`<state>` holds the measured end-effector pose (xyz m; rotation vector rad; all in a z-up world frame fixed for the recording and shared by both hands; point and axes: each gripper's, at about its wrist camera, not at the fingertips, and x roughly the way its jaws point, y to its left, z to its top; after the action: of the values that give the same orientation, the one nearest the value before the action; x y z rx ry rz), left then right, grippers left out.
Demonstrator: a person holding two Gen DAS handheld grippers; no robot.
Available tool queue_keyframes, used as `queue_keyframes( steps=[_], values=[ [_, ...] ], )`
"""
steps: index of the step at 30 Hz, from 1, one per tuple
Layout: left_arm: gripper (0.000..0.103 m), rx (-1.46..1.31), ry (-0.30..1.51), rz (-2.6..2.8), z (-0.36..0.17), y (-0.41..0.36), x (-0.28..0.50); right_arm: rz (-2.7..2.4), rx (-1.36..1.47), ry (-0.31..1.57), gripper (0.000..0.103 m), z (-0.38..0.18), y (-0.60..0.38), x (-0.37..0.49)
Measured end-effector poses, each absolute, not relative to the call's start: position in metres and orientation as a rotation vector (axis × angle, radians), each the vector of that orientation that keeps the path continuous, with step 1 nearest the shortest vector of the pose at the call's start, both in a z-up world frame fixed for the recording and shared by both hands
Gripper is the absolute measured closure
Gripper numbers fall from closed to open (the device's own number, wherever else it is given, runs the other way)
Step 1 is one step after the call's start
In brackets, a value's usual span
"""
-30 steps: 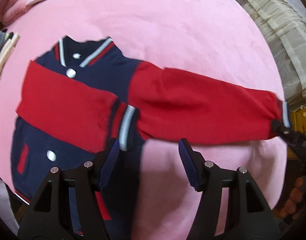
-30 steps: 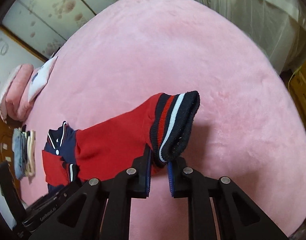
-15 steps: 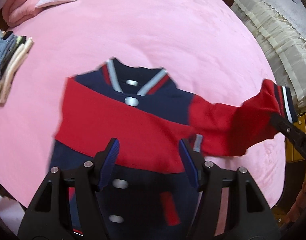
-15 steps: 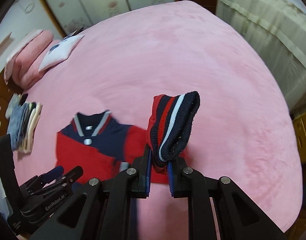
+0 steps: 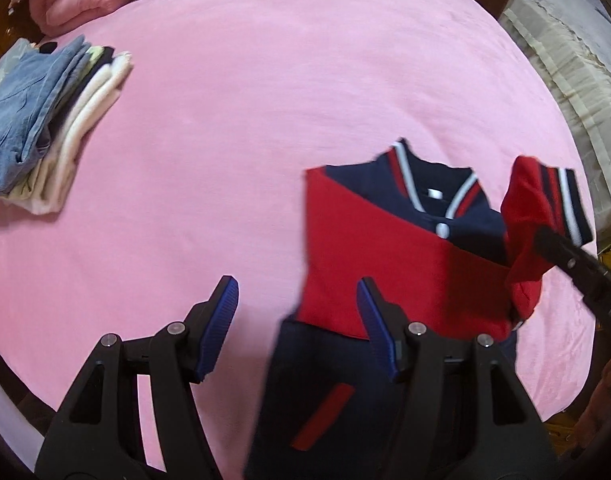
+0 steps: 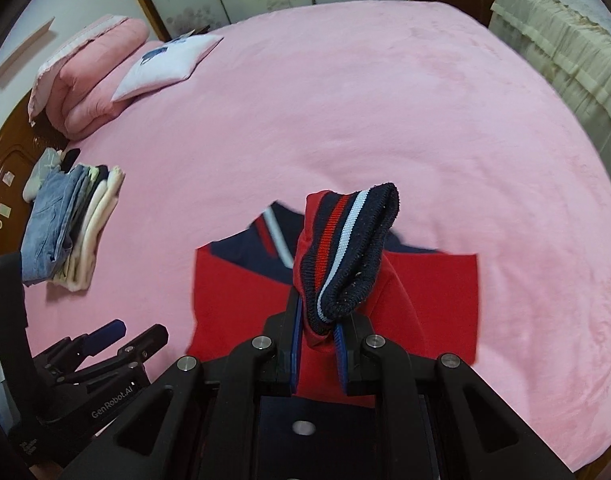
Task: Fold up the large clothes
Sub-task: 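Fold the held sleeve across the jacket body toward the left tool and release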
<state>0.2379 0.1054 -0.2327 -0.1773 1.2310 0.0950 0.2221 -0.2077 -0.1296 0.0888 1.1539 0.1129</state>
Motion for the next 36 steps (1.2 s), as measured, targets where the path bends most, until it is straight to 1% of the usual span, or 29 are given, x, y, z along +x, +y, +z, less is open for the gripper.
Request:
queue_keyframes(
  steps=[2, 3, 4, 5, 7, 10, 13, 19, 21, 24, 25, 27, 29, 30, 31, 32, 33, 35, 36],
  values=[
    [0.045, -0.183, 1.241, 0.099, -0.237, 0.116, 0.237, 0.135, 0.098, 1.174, 0.089, -0.147, -0.178, 0.225],
    [0.045, -0.187, 1.246, 0.102, -0.239, 0.122, 0.236, 0.157, 0.105, 1.188, 0.085, -0.156, -0.169, 0.224],
    [0.045, -0.191, 1.252, 0.102, -0.242, 0.127, 0.235, 0.189, 0.119, 1.202, 0.077, -0.168, -0.158, 0.221],
    [0.045, -0.192, 1.257, 0.100, -0.246, 0.128, 0.235, 0.216, 0.136, 1.211, 0.061, -0.180, -0.156, 0.219],
    [0.045, -0.187, 1.273, 0.098, -0.255, 0.131, 0.233, 0.262, 0.160, 1.230, 0.045, -0.196, -0.150, 0.211],
    [0.045, -0.187, 1.284, 0.088, -0.261, 0.132, 0.230, 0.259, 0.141, 1.246, 0.044, -0.209, -0.146, 0.194],
    [0.045, -0.213, 1.283, 0.045, -0.265, 0.122, 0.231, 0.231, 0.180, 1.259, 0.042, -0.217, -0.157, 0.179],
    [0.045, -0.340, 1.272, -0.149, -0.280, 0.078, 0.250, 0.084, 0.211, 1.260, 0.040, -0.238, -0.211, 0.159],
    [0.045, -0.367, 1.293, -0.168, -0.294, 0.063, 0.260, 0.046, 0.239, 1.279, 0.040, -0.246, -0.233, 0.156],
    [0.050, -0.358, 1.330, -0.146, -0.310, 0.044, 0.272, -0.003, 0.285, 1.315, 0.041, -0.259, -0.261, 0.155],
    [0.051, -0.345, 1.355, -0.121, -0.318, 0.038, 0.277, -0.018, 0.304, 1.330, 0.041, -0.265, -0.269, 0.155],
    [0.052, -0.324, 1.374, -0.074, -0.329, 0.031, 0.282, -0.020, 0.342, 1.349, 0.047, -0.272, -0.279, 0.155],
    [0.053, -0.312, 1.363, -0.038, -0.336, 0.026, 0.284, 0.002, 0.388, 1.362, 0.062, -0.281, -0.286, 0.158],
    [0.061, -0.304, 1.351, -0.031, -0.337, 0.023, 0.284, 0.024, 0.414, 1.372, 0.066, -0.286, -0.288, 0.160],
    [0.061, -0.290, 1.336, -0.033, -0.336, 0.018, 0.284, 0.037, 0.426, 1.381, 0.068, -0.290, -0.289, 0.160],
    [0.068, -0.274, 1.322, -0.032, -0.334, 0.015, 0.283, 0.042, 0.431, 1.392, 0.070, -0.295, -0.289, 0.162],
    [0.080, -0.271, 1.310, -0.047, -0.332, 0.011, 0.282, 0.042, 0.431, 1.399, 0.071, -0.299, -0.289, 0.163],
    [0.090, -0.293, 1.294, -0.069, -0.327, 0.006, 0.282, 0.038, 0.439, 1.414, 0.077, -0.303, -0.293, 0.166],
    [0.090, -0.300, 1.286, -0.065, -0.324, 0.005, 0.283, 0.035, 0.450, 1.417, 0.078, -0.303, -0.297, 0.169]
  ],
)
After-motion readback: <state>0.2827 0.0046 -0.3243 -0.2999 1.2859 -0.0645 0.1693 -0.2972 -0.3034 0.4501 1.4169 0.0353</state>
